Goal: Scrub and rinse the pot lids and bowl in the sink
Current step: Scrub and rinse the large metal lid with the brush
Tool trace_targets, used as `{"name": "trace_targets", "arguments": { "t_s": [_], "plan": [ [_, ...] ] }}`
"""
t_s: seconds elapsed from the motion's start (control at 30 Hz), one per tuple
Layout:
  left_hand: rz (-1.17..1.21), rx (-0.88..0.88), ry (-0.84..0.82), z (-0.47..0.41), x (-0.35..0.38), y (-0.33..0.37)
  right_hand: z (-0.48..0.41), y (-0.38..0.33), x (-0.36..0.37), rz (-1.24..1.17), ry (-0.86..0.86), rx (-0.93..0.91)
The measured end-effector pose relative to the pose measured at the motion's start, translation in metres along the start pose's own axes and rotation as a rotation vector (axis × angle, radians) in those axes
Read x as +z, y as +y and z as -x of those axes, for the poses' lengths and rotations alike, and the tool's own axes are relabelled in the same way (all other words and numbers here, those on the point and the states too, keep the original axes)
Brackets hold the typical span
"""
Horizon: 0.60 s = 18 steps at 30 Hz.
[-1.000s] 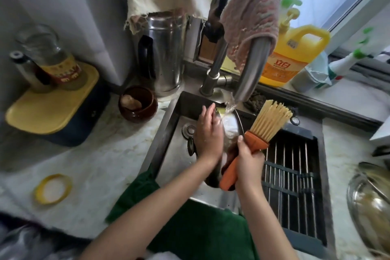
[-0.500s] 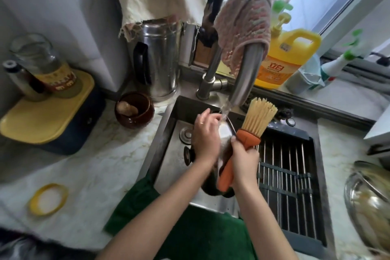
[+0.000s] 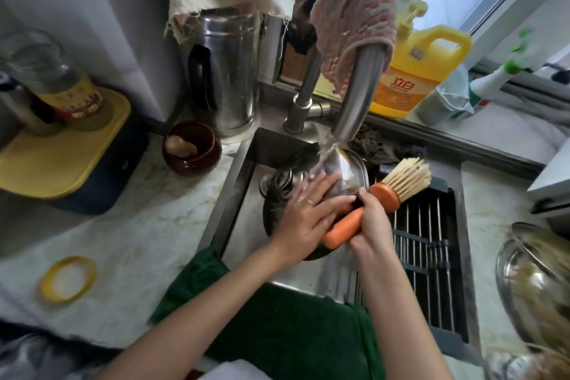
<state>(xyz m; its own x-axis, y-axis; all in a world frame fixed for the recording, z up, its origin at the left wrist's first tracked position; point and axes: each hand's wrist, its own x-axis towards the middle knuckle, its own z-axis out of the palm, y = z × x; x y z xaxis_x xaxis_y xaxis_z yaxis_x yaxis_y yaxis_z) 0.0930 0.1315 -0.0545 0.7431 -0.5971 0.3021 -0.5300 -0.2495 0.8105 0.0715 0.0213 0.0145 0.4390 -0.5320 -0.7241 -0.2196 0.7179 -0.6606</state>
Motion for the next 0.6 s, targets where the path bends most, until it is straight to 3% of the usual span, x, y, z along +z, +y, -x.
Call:
{"name": "trace_targets", "arguments": {
  "t_s": [0.1, 0.17, 0.27, 0.37, 0.43, 0.47, 0.53, 0.6],
  "plan": [
    [-0.226, 0.127, 0.020, 0.024, -0.008, -0.023, -0.004, -0.008, -0.007, -0.058, 0.061, 0.154],
    [-0.266, 0.050, 0.101, 0.030, -0.012, -0.031, -0.004, -0.010, -0.013, -0.124, 0.061, 0.204],
    [-0.035, -0.194, 0.376, 0.018, -0.011, -0.022, -0.007, -0.003, -0.019, -0.240, 0.085, 0.231],
    [0.402, -0.499, 0.643, -0.016, -0.021, -0.018, -0.009, 0.004, -0.028, -0.342, 0.087, 0.263],
    [0.689, -0.773, 0.652, -0.038, -0.028, -0.015, -0.010, 0.002, -0.032, -0.370, 0.093, 0.252],
    [0.692, -0.873, 0.622, -0.043, -0.027, -0.009, -0.010, -0.001, -0.032, -0.368, 0.106, 0.240],
    [0.538, -0.896, 0.530, -0.040, -0.017, 0.011, -0.008, -0.005, -0.031, -0.366, 0.116, 0.197],
    [0.547, -0.834, 0.501, -0.035, -0.008, 0.020, -0.006, -0.005, -0.032, -0.355, 0.116, 0.140]
  ]
}}
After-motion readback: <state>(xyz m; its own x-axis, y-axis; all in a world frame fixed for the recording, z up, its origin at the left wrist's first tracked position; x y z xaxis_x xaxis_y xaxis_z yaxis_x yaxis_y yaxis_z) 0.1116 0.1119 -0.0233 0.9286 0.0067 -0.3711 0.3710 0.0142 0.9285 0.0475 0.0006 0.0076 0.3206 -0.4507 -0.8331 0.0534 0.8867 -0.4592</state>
